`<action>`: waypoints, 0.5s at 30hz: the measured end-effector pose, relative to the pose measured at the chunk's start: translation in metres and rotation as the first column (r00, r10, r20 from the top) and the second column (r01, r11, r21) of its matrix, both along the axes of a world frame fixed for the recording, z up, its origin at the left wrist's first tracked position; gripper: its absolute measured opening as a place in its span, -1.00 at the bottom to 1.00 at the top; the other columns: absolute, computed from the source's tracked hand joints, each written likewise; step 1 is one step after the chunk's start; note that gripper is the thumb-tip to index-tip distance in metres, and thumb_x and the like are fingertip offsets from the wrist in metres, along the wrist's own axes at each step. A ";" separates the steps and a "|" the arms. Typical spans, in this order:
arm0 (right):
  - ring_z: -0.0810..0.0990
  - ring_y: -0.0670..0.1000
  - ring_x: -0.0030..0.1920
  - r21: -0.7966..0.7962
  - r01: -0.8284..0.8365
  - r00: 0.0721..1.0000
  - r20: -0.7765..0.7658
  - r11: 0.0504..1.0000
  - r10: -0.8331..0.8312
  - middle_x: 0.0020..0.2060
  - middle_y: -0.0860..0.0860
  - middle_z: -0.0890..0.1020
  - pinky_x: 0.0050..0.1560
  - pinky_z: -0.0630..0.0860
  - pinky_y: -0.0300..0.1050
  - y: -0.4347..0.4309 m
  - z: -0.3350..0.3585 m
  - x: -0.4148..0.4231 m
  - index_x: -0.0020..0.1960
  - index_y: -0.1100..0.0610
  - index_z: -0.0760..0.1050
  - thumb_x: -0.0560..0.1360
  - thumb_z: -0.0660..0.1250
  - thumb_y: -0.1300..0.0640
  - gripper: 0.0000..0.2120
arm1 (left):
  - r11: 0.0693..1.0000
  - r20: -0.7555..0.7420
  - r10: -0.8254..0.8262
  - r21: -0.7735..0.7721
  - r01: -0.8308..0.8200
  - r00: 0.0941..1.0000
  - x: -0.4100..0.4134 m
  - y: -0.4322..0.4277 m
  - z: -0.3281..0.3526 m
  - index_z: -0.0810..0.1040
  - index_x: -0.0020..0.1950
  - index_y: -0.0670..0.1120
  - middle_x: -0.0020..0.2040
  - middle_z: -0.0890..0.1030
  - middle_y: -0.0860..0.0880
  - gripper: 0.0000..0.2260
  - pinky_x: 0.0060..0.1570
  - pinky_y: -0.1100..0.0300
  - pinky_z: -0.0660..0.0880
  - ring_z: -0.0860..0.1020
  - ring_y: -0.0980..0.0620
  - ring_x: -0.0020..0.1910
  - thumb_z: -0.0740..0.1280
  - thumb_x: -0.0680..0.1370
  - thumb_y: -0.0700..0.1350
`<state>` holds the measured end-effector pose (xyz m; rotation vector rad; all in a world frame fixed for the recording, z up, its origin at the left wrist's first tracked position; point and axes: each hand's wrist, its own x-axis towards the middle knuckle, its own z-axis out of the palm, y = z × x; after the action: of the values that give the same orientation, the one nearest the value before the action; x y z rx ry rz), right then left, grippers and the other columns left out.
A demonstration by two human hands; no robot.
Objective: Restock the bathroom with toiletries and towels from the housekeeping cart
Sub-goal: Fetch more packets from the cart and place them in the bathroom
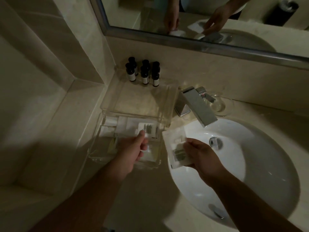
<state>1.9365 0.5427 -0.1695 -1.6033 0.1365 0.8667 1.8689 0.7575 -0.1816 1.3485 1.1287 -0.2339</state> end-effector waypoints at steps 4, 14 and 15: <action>0.70 0.20 0.00 0.020 -0.110 0.994 0.030 0.994 0.109 -0.01 0.16 0.71 -0.01 0.67 0.13 0.016 0.002 -0.004 0.17 0.13 0.66 0.61 0.33 0.16 -0.81 | 0.944 0.135 -0.328 0.083 0.319 0.935 -0.016 -0.005 0.021 0.64 0.02 0.01 -0.19 0.68 0.06 -0.68 -0.32 0.27 0.46 0.58 0.10 -0.27 0.23 0.60 0.20; 0.68 -0.02 -0.18 -0.100 -0.014 0.996 0.085 0.995 0.023 -0.18 -0.02 0.73 -0.18 0.58 -0.13 0.054 0.001 -0.016 0.03 0.05 0.65 0.53 0.44 0.16 -0.91 | 0.931 0.165 -0.279 0.288 0.224 0.946 -0.056 0.029 0.004 0.63 -0.02 -0.08 -0.35 0.65 -0.01 -0.92 -0.35 0.24 0.49 0.59 0.12 -0.38 0.37 0.60 -0.09; 0.68 -0.02 -0.17 -0.102 -0.009 0.996 0.086 0.995 0.018 -0.18 -0.03 0.73 -0.17 0.57 -0.13 0.055 0.001 -0.017 0.03 0.05 0.64 0.53 0.43 0.16 -0.91 | 0.933 0.149 -0.232 0.315 0.177 0.961 -0.058 0.034 0.000 0.64 0.01 -0.09 -0.31 0.67 -0.02 -0.90 -0.35 0.23 0.51 0.61 0.11 -0.38 0.37 0.60 -0.08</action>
<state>1.9200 0.5974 -0.1684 -1.7361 0.1102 0.8095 1.8110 0.7911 -0.1813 1.7247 0.8905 -0.0878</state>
